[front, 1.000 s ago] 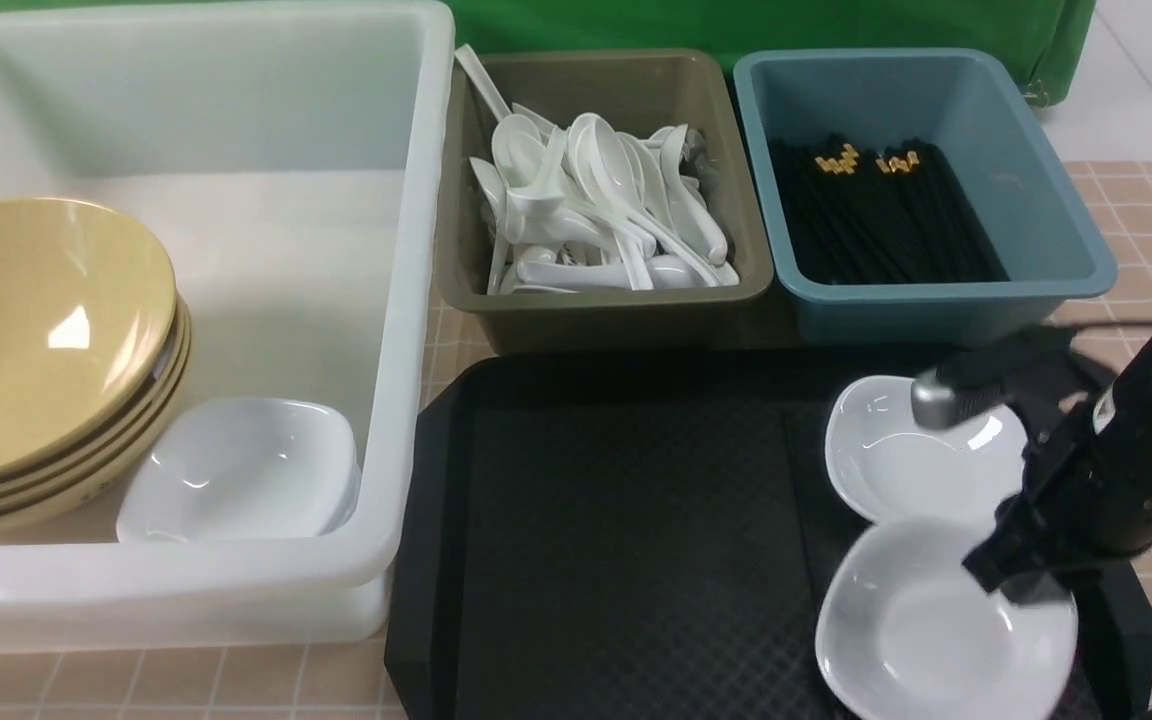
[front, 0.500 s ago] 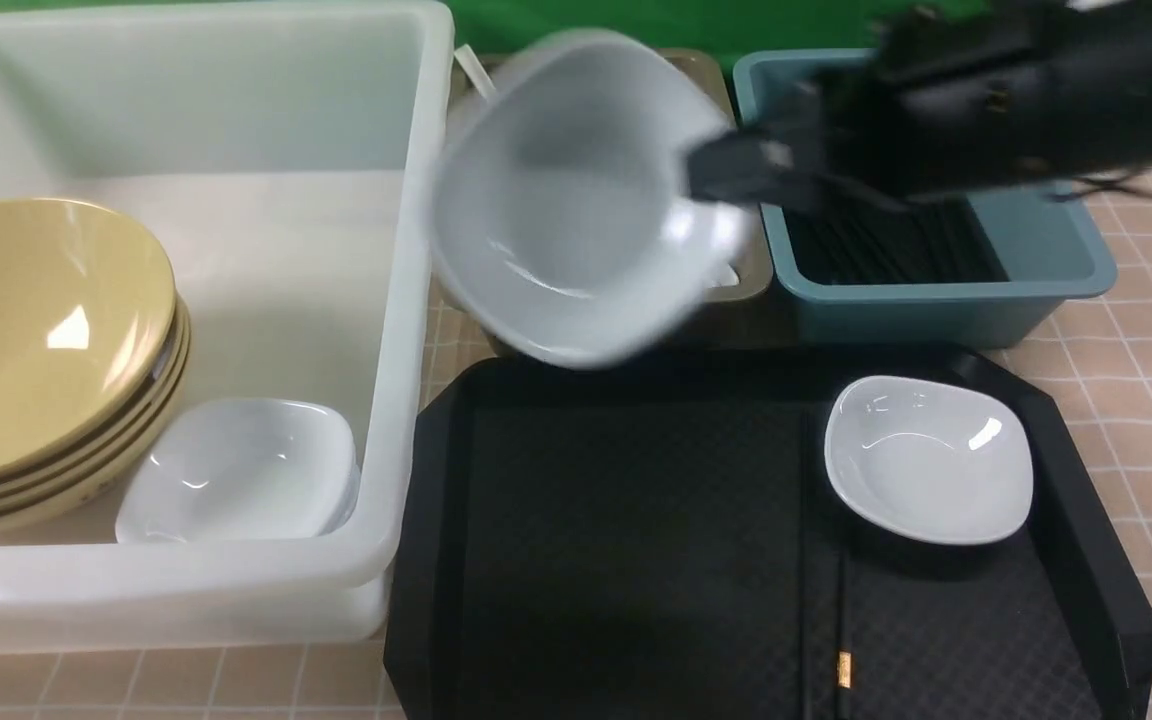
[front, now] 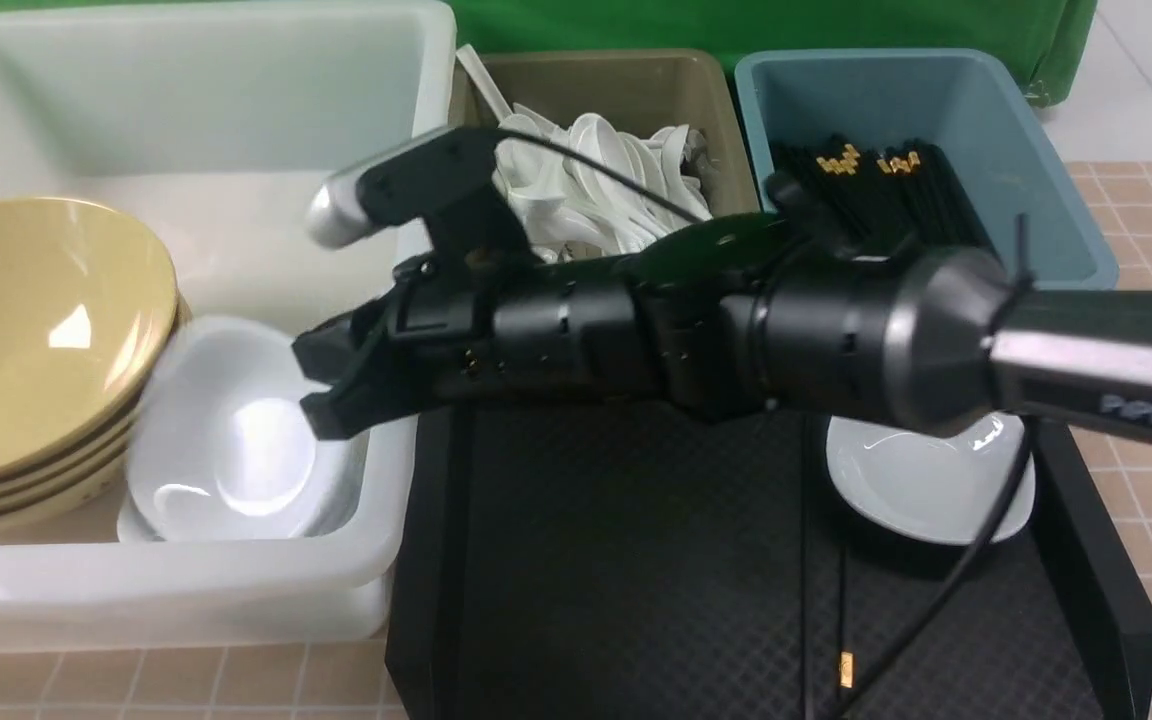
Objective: On brown table put chopsticks spoon bowls plates into blue grey white boxes.
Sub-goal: 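Place the white bowl into the white bin on top of the stacked bowls with the right gripper, then reach for and grasp the small white dish on the black tray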
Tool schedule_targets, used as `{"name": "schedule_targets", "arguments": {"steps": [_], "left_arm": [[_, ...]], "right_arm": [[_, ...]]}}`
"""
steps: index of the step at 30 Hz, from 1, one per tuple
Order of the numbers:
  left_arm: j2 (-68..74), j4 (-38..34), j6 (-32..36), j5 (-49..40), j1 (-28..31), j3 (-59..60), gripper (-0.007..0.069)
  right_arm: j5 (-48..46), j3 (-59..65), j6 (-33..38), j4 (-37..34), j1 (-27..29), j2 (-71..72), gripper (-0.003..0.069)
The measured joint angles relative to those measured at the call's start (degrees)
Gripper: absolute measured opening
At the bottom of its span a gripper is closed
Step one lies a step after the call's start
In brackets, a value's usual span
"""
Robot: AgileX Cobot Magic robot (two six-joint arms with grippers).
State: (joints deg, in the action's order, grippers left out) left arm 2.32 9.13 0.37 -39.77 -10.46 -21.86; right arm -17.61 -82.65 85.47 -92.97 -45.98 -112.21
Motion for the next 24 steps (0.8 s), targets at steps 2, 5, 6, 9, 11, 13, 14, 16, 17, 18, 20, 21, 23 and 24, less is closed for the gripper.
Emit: {"name": "schedule_targets", "arguments": {"steps": [2, 5, 6, 9, 11, 13, 14, 16, 17, 18, 20, 21, 23, 24], "left_arm": [[0.00, 0.00, 0.00, 0.00, 0.00, 0.00, 0.0001], [0.00, 0.00, 0.00, 0.00, 0.00, 0.00, 0.0001], [0.00, 0.02, 0.00, 0.00, 0.00, 0.00, 0.0001], [0.00, 0.02, 0.05, 0.00, 0.00, 0.00, 0.0001], [0.00, 0.02, 0.05, 0.00, 0.00, 0.00, 0.0001], [0.00, 0.02, 0.05, 0.00, 0.00, 0.00, 0.0001], [0.00, 0.02, 0.05, 0.00, 0.00, 0.00, 0.0001], [0.00, 0.02, 0.05, 0.05, 0.00, 0.00, 0.0001], [0.00, 0.02, 0.05, 0.13, 0.00, 0.00, 0.0001], [0.00, 0.02, 0.05, 0.19, 0.00, 0.00, 0.0001], [0.00, 0.02, 0.05, 0.25, 0.00, 0.00, 0.0001], [0.00, 0.02, 0.05, 0.24, 0.00, 0.00, 0.0001], [0.00, 0.02, 0.05, 0.36, 0.00, 0.00, 0.0001], [0.00, 0.02, 0.05, 0.51, 0.00, 0.00, 0.0001]], "right_arm": [[0.01, -0.13, 0.22, 0.06, -0.02, -0.10, 0.0311], [0.01, -0.35, -0.62, 4.30, 0.63, 1.56, 0.0366], [-0.23, -0.35, -2.88, 9.13, 0.93, 2.89, 0.0367], [-1.84, -0.35, -11.14, 22.97, 1.77, 7.10, 0.0349], [-7.00, -0.63, -24.03, 41.38, 3.36, 12.34, 0.0297], [-14.40, -0.83, -38.00, 57.43, 5.18, 16.73, 0.0244], [-19.54, -0.96, -45.20, 66.16, 6.44, 18.36, 0.0215], [-31.74, -0.74, -57.82, 83.36, 9.87, 20.10, 0.0160], [-36.30, 0.12, -62.50, 89.55, 11.79, 20.32, 0.0141], [-38.91, 1.26, -65.30, 93.44, 13.06, 20.37, 0.0131], [-40.68, 5.83, -69.78, 98.80, 18.18, 20.27, 0.0106], [-40.53, 6.38, -69.78, 99.08, 18.65, 20.27, 0.0105], [-35.10, 13.28, -73.57, 101.00, 23.36, 19.85, 0.0097], [-31.80, 15.96, -75.04, 101.23, 24.75, 19.41, 0.0096]]}}
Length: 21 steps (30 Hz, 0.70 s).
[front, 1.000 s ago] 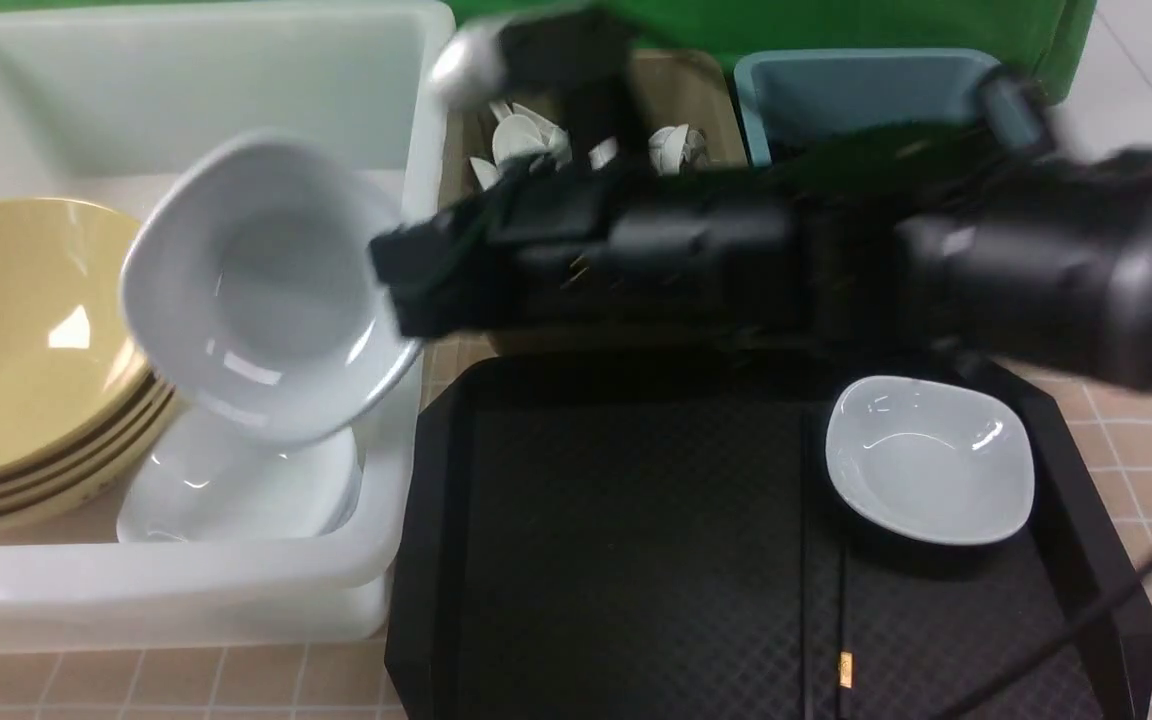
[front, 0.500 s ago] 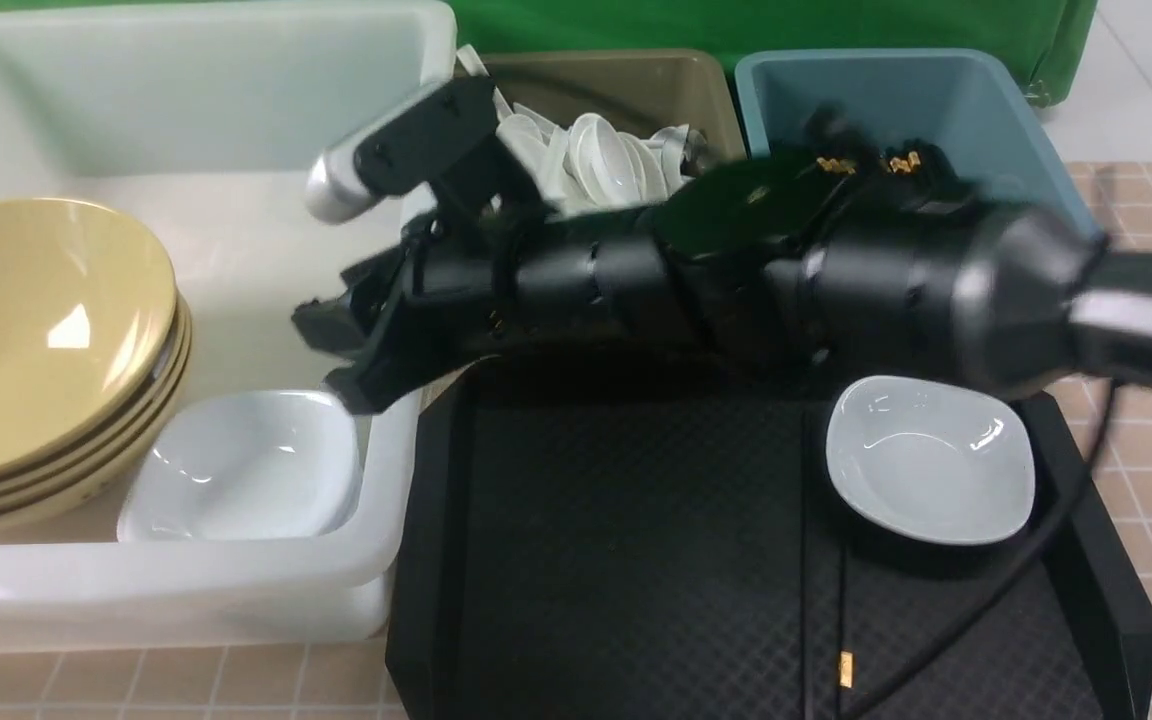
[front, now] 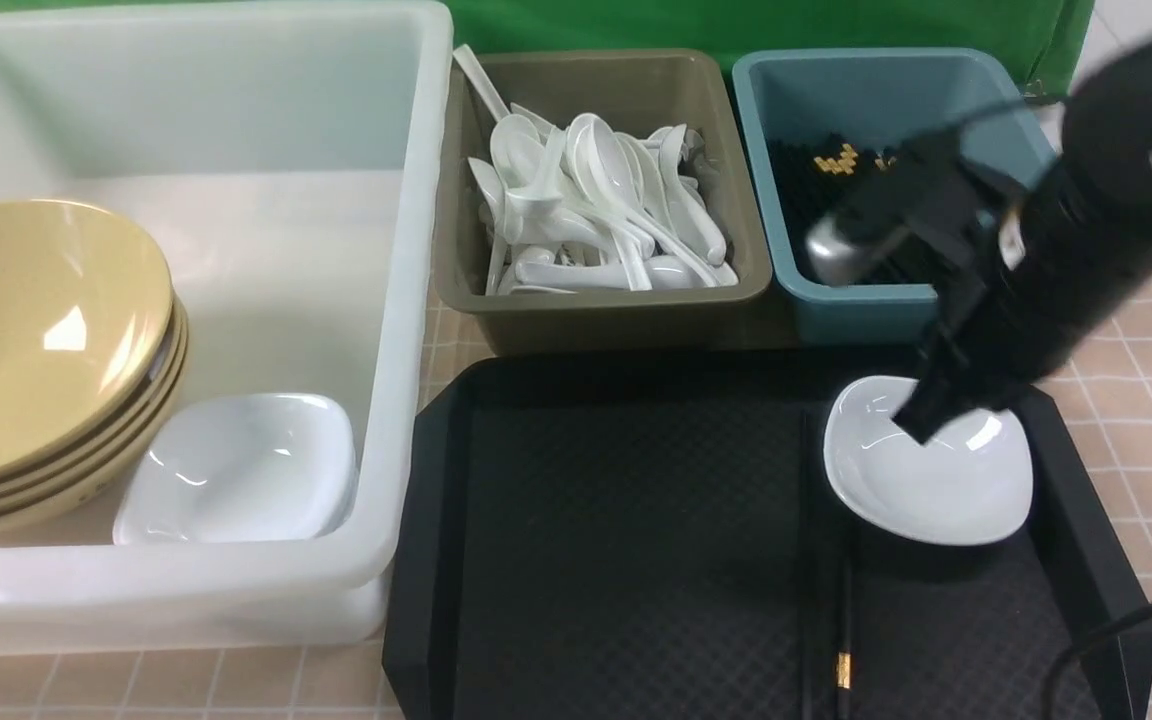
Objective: On brown table put chopsticks spoon bowls plates into blue grey white boxes.
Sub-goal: 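Reach for and grasp the small white dish on the black tray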
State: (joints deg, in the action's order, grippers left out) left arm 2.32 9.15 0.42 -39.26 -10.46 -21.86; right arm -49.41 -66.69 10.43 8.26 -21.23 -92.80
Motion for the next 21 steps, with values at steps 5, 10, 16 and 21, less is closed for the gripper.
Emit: {"name": "schedule_targets", "arguments": {"steps": [5, 10, 16, 21], "left_arm": [[0.00, 0.25, 0.00, 0.56, 0.00, 0.52, 0.0001], [0.00, 0.66, 0.00, 0.80, 0.00, 0.66, 0.0001], [0.00, 0.86, -0.06, 0.86, 0.00, 0.66, 0.0001], [0.00, 0.86, 0.00, 0.89, 0.00, 0.66, 0.0001]], "right_arm": [[11.09, 6.64, -5.26, -1.25, 1.62, -4.16, 0.0096], [17.91, 6.88, -6.30, -10.08, -1.14, -8.75, 0.0101], [19.15, 6.07, -5.25, -13.28, -4.18, -8.09, 0.0222], [13.93, 4.88, -4.61, -9.57, 0.34, -5.52, 0.0394]]}}
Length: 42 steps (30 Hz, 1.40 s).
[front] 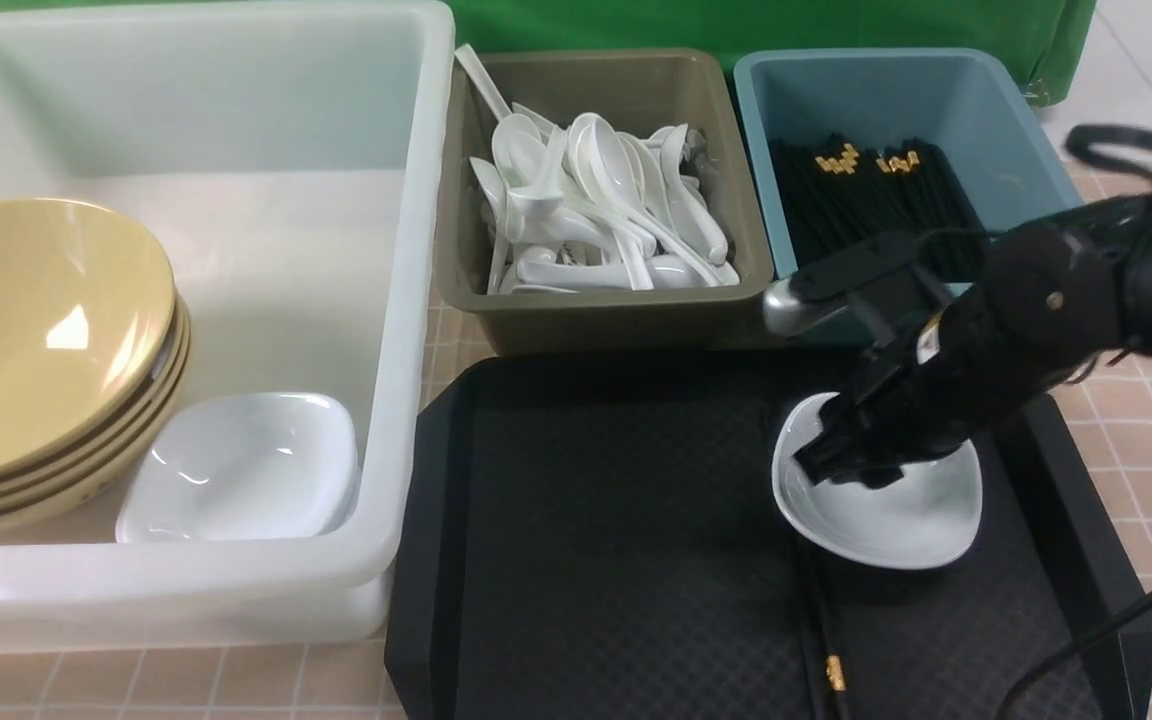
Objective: On brown table put chopsticks spoon bowls plates into blue grey white boxes.
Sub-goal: 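Reach for and grasp the small white dish on the black tray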
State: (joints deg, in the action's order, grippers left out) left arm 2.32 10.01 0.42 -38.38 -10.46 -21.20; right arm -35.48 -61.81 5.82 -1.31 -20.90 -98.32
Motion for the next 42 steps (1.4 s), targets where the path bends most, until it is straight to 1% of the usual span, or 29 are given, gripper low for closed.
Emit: {"name": "schedule_targets", "arguments": {"steps": [2, 5, 10, 13, 16, 17, 18, 20, 21, 22, 24, 25, 28, 33, 35, 37, 40, 42], "left_arm": [[0.00, 0.00, -0.01, 0.05, 0.00, 0.00, 0.0001], [0.00, 0.00, -0.01, 0.05, 0.00, 0.00, 0.0001], [0.00, 0.00, -0.01, 0.05, 0.00, 0.00, 0.0001], [0.00, 0.00, -0.01, 0.05, 0.00, 0.00, 0.0001], [0.00, 0.00, -0.01, 0.05, 0.00, 0.00, 0.0001], [0.00, 0.00, -0.01, 0.05, 0.00, 0.00, 0.0001], [0.00, 0.00, -0.01, 0.05, 0.00, 0.00, 0.0001], [0.00, 0.00, -0.01, 0.05, 0.00, 0.00, 0.0001], [0.00, 0.00, -0.01, 0.05, 0.00, 0.00, 0.0001], [0.00, 0.00, -0.01, 0.05, 0.00, 0.00, 0.0001], [0.00, 0.00, -0.01, 0.05, 0.00, 0.00, 0.0001], [0.00, 0.00, -0.01, 0.05, 0.00, 0.00, 0.0001], [0.00, 0.00, -0.01, 0.05, 0.00, 0.00, 0.0001], [0.00, 0.00, -0.01, 0.05, 0.00, 0.00, 0.0001], [0.00, 0.00, -0.01, 0.05, 0.00, 0.00, 0.0001], [0.00, 0.00, -0.01, 0.05, 0.00, 0.00, 0.0001], [0.00, 0.00, -0.01, 0.05, 0.00, 0.00, 0.0001], [0.00, 0.00, -0.01, 0.05, 0.00, 0.00, 0.0001]], "right_arm": [[-0.90, -0.04, 0.00, 0.73, 2.67, 0.14, 0.0442], [-1.22, -0.04, 0.00, 1.31, 6.83, -0.20, 0.0476], [-1.03, 0.14, -1.13, 1.31, 10.37, -2.65, 0.0484], [-1.03, 0.14, -1.25, -0.76, 10.45, -4.96, 0.0467], [-1.04, -0.05, -1.19, -3.14, 9.51, -6.08, 0.0408], [-1.04, -0.18, -0.94, -3.58, 8.91, -6.13, 0.0376], [-1.04, -0.18, -0.48, -3.89, 8.41, -6.13, 0.0324], [-1.22, -0.18, 0.24, -4.01, 7.71, -5.70, 0.0257], [-1.29, -0.18, 0.35, -4.01, 7.70, -5.51, 0.0239], [-2.15, 0.08, 0.46, -4.21, 7.39, -4.48, 0.0167], [-2.37, 0.28, 0.57, -4.21, 7.32, -2.33, 0.0086], [-2.46, 0.28, 0.63, -4.21, 7.32, -0.93, 0.0057], [-2.12, 0.28, 1.15, -4.21, 7.32, 2.57, 0.0036], [-2.50, 0.28, 1.65, -4.21, 7.32, 5.85, 0.0041], [-3.78, 0.28, 1.65, -4.21, 7.32, 5.68, 0.0069], [-4.76, 0.28, 1.65, -4.21, 7.32, 4.76, 0.0125], [-5.14, 0.28, 1.65, -4.21, 7.32, 2.16, 0.0253], [-5.14, 0.28, 1.65, -4.40, 7.32, 0.16, 0.0318]]}}
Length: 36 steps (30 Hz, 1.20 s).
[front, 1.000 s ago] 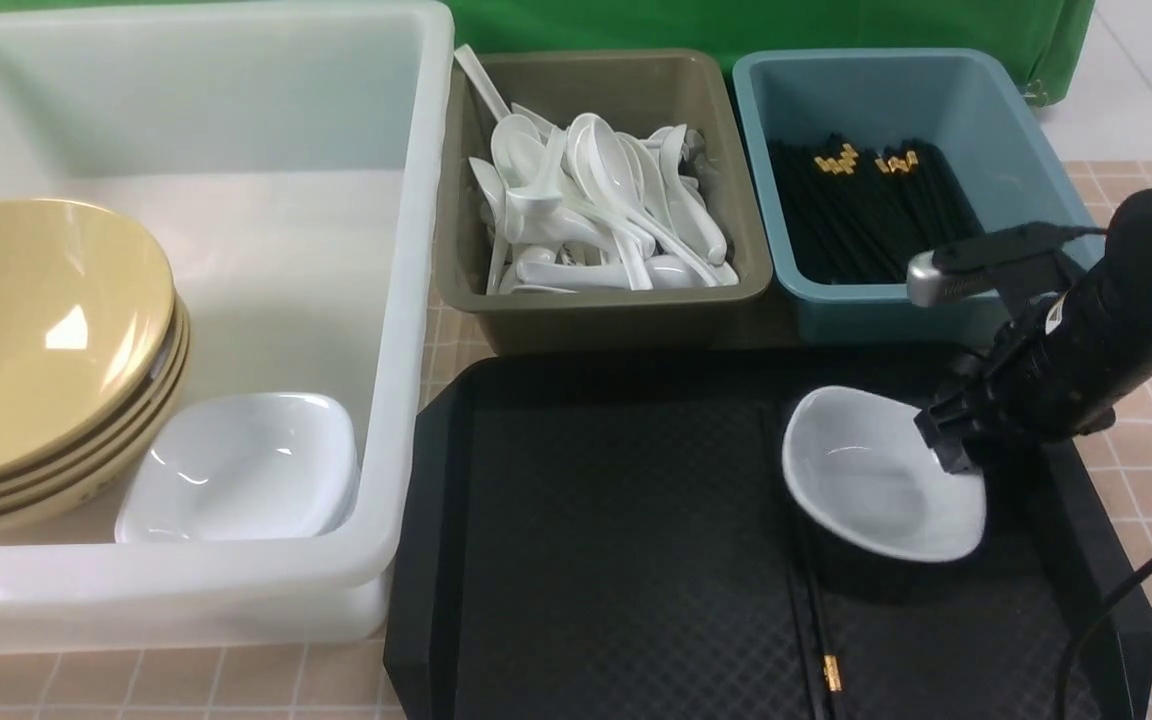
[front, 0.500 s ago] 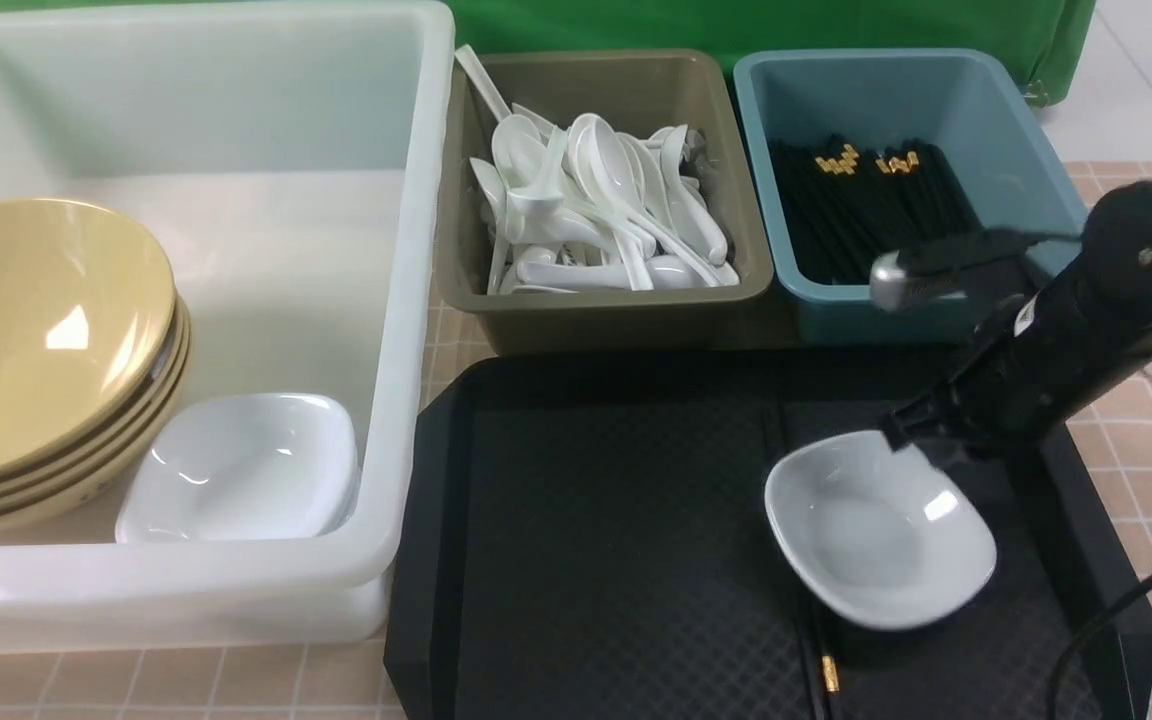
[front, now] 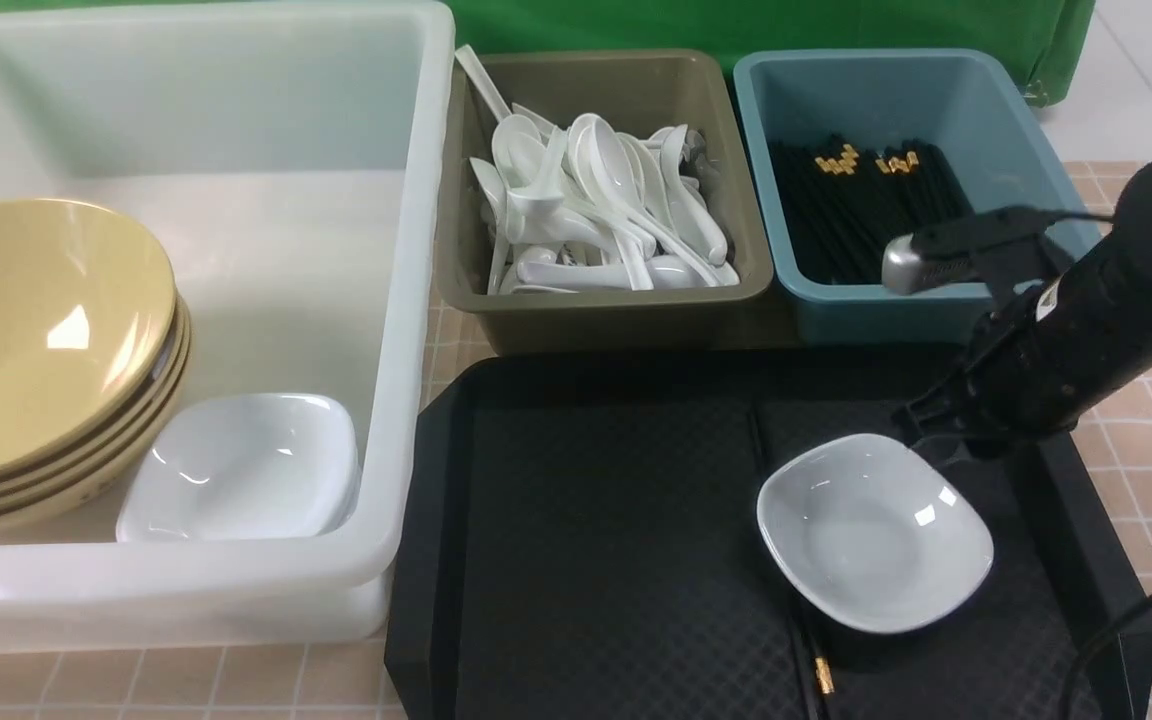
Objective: On brown table put chopsticks spoon bowls plates into blue grey white boxes.
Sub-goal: 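Reach for and grasp the small white dish on the black tray, then place the white bowl into the white bin on top of the stacked bowls with the right gripper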
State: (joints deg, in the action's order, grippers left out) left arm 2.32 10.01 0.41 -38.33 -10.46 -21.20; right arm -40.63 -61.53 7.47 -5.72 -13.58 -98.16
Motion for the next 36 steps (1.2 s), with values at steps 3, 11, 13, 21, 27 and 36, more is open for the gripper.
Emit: {"name": "schedule_targets", "arguments": {"steps": [3, 11, 13, 21, 27, 36], "left_arm": [[0.00, 0.00, 0.00, 0.00, 0.00, 0.00, 0.0001], [0.00, 0.00, 0.00, 0.00, 0.00, 0.00, 0.0001], [0.00, 0.00, 0.00, 0.00, 0.00, 0.00, 0.0001], [0.00, 0.00, -0.11, 0.00, 0.00, 0.00, 0.0001], [0.00, 0.00, -0.03, 0.00, 0.00, 0.00, 0.0001], [0.00, 0.00, -0.03, 0.00, 0.00, 0.00, 0.0001]], "right_arm": [[-0.28, 0.00, 0.00, -0.46, -0.18, -3.09, 0.0370], [-2.12, -0.19, 0.30, -1.30, -0.83, -3.52, 0.0184], [-2.86, -0.14, 0.29, -1.56, -0.83, -1.71, 0.0126], [-2.04, 0.01, 0.73, -1.68, -0.91, 7.84, 0.0083], [-1.66, 0.01, 1.70, -1.50, -0.91, 13.73, 0.0079], [-1.06, 0.01, 2.65, -2.18, -0.91, 14.12, 0.0078]]}}
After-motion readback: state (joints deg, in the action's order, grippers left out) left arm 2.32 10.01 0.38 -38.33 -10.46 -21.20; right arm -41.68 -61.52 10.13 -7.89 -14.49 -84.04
